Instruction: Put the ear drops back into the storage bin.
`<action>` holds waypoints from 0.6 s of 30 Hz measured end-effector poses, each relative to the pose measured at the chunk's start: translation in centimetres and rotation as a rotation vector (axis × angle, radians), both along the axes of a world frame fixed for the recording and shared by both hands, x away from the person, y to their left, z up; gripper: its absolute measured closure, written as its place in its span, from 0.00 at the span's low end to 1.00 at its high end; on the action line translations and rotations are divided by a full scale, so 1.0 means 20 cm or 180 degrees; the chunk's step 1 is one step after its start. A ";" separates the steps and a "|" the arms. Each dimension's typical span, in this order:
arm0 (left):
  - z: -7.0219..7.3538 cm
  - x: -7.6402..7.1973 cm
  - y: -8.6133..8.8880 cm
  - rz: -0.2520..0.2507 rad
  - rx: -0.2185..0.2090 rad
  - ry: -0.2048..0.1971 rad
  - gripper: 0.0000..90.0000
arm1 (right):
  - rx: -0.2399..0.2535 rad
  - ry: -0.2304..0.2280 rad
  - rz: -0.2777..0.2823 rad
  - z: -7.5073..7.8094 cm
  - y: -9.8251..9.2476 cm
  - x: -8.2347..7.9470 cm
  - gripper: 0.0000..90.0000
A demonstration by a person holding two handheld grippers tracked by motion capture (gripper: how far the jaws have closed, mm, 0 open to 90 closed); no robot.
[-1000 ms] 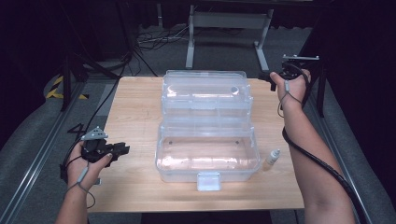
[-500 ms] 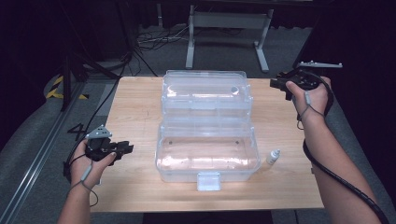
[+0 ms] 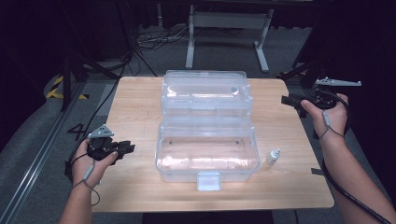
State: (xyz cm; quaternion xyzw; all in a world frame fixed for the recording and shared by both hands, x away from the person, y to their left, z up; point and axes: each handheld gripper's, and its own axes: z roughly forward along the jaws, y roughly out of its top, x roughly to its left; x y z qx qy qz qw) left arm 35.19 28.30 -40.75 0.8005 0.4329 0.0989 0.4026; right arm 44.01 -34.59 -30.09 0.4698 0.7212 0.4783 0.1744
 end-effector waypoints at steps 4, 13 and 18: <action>0.00 -0.01 0.00 0.0005 0.0017 -0.0009 0.77 | 0.0018 -0.0011 0.0025 0.00 -0.01 -0.03 0.62; 0.01 -0.03 0.02 0.0035 0.0000 -0.0023 0.77 | -0.0056 0.0020 0.0299 0.01 0.00 -0.14 0.59; 0.01 -0.03 0.02 0.0032 0.0012 -0.0009 0.77 | -0.0151 0.0128 0.0369 -0.01 -0.02 -0.18 0.57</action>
